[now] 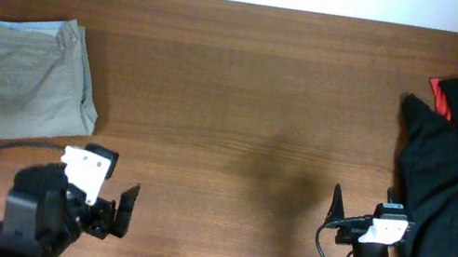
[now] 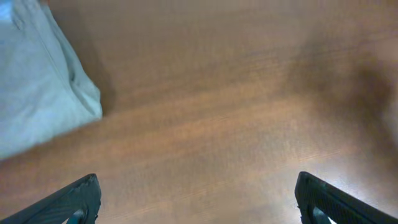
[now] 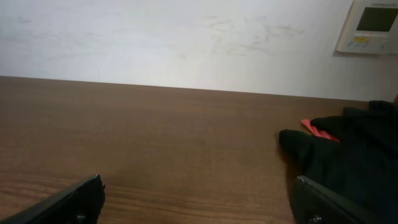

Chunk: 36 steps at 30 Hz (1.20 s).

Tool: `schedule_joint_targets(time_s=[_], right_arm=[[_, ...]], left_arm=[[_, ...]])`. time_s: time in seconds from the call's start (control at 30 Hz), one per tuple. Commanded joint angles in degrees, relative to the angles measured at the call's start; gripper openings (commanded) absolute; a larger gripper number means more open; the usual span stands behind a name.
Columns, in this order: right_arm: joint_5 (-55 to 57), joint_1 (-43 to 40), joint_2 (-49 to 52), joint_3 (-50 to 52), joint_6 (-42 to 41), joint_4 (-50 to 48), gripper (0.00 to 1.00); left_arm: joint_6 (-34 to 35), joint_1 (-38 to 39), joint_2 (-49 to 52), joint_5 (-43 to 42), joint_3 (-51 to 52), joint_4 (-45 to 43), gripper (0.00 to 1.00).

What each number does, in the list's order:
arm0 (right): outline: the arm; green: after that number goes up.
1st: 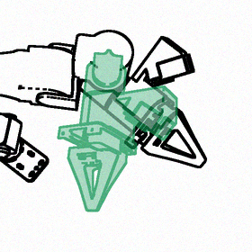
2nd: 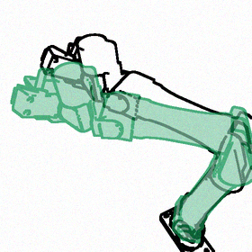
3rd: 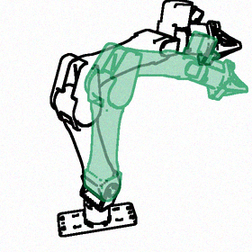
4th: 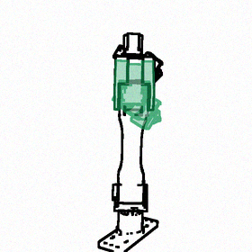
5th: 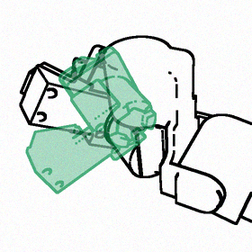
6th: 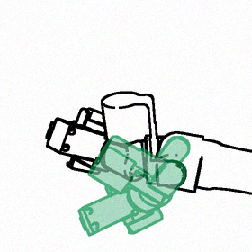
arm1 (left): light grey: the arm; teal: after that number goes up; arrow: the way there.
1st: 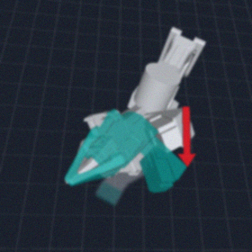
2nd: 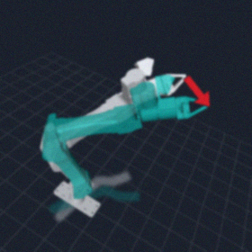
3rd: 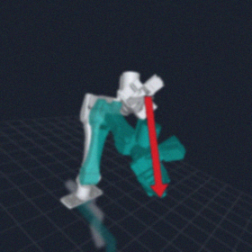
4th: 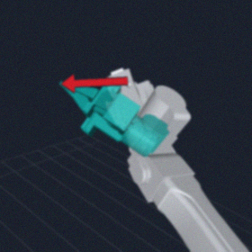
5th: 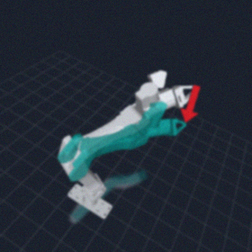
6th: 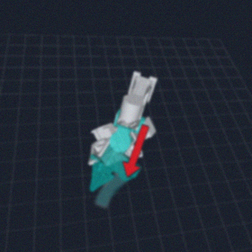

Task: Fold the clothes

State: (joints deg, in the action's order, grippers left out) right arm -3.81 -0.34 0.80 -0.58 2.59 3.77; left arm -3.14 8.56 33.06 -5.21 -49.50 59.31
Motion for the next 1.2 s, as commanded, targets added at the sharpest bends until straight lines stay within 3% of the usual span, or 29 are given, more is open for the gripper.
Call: schedule_joint_targets(time_s=[0.0,0.2,0.4,0.53,1.17], right_arm=[[-0.5,-0.4,-0.4,0.3,0.2,0.3,0.99],[-0.5,-0.4,-0.4,0.3,0.2,0.3,0.98],[-0.5,-0.4,-0.4,0.3,0.2,0.3,0.99],[-0.5,-0.4,-0.4,0.3,0.2,0.3,0.99],[-0.5,-0.4,-0.4,0.3,0.2,0.3,0.99]], left_arm=[[-1.0,-0.5,-10.5,0.8,13.0,-9.8,0.99],[-0.9,-4.0,-27.0,0.5,35.5,-39.4,1.00],[-1.0,-5.8,-32.8,0.6,49.0,-62.7,0.99],[-1.0,-6.1,-32.8,0.3,49.0,-55.0,0.99],[-1.0,-6.1,-32.8,0.5,49.0,-55.1,0.99]])
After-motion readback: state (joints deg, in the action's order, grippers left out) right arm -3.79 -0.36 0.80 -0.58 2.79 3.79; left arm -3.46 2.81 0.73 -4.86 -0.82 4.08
